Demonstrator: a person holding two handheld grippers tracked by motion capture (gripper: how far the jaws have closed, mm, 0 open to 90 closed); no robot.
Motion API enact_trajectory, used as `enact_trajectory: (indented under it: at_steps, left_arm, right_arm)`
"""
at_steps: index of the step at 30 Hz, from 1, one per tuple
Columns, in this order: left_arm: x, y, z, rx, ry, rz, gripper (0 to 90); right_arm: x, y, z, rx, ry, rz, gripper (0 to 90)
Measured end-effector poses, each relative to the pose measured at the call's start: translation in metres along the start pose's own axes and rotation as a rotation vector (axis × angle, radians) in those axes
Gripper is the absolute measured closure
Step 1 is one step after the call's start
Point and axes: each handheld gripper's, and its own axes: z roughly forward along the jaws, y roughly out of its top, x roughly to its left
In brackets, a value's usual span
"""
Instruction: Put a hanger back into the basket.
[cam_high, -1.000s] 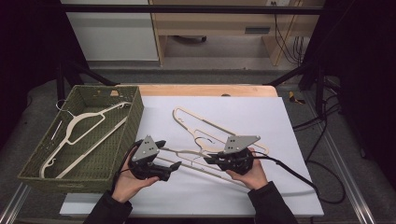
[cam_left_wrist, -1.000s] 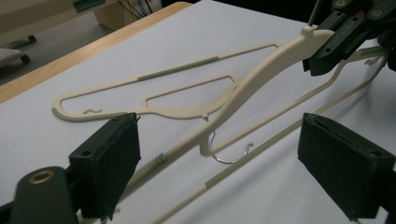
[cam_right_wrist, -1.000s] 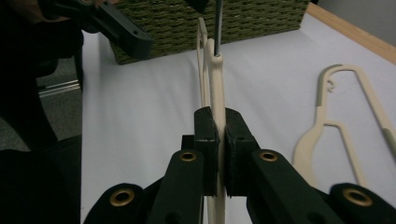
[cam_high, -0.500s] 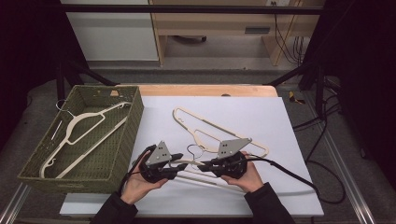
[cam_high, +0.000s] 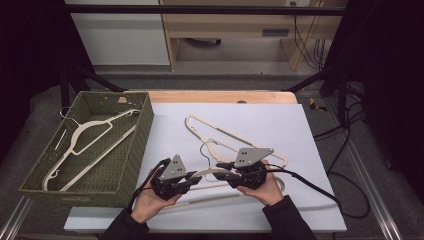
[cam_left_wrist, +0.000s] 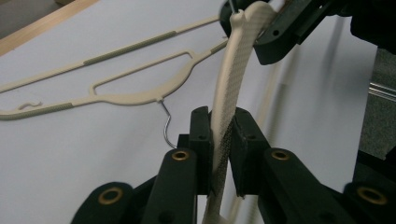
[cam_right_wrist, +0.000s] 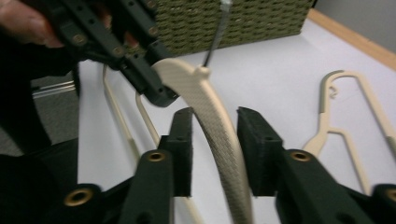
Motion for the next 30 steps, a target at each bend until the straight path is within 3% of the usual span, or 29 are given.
enact_trajectory:
  at_steps: [2,4,7,10,14,20,23,30]
  left_arm:
    - [-0.004,0.0,0.002,0.003,-0.022,0.0,84.4]
    - [-0.007,0.0,0.004,0.006,-0.011,-0.009,85.9]
    - [-0.006,-0.001,0.004,0.002,-0.01,-0.035,86.1]
    - [-0.003,-0.001,0.0,-0.015,0.005,-0.06,86.1]
    - [0.0,0.0,-0.009,-0.039,0.042,-0.076,86.0]
    - [0.006,0.001,-0.022,-0.078,0.087,-0.11,86.0]
    - [0.007,0.002,-0.028,-0.094,0.101,-0.126,86.0]
    - [0.012,0.008,-0.048,-0.14,0.121,-0.154,86.0]
  right_arm:
    - [0.0,0.0,0.0,-0.011,-0.037,-0.005,54.7]
    - [0.0,-0.001,0.0,-0.015,-0.071,-0.016,52.3]
    - [-0.001,0.0,-0.004,-0.028,-0.074,-0.007,44.8]
    - [-0.002,0.002,-0.009,-0.05,-0.114,-0.003,36.2]
    - [-0.005,0.001,-0.022,-0.089,-0.171,0.042,20.5]
    - [-0.013,-0.006,-0.045,-0.165,-0.239,0.13,6.9]
    - [-0.016,-0.012,-0.054,-0.192,-0.263,0.169,5.5]
    - [-0.021,-0.031,-0.069,-0.175,-0.318,0.226,3.1]
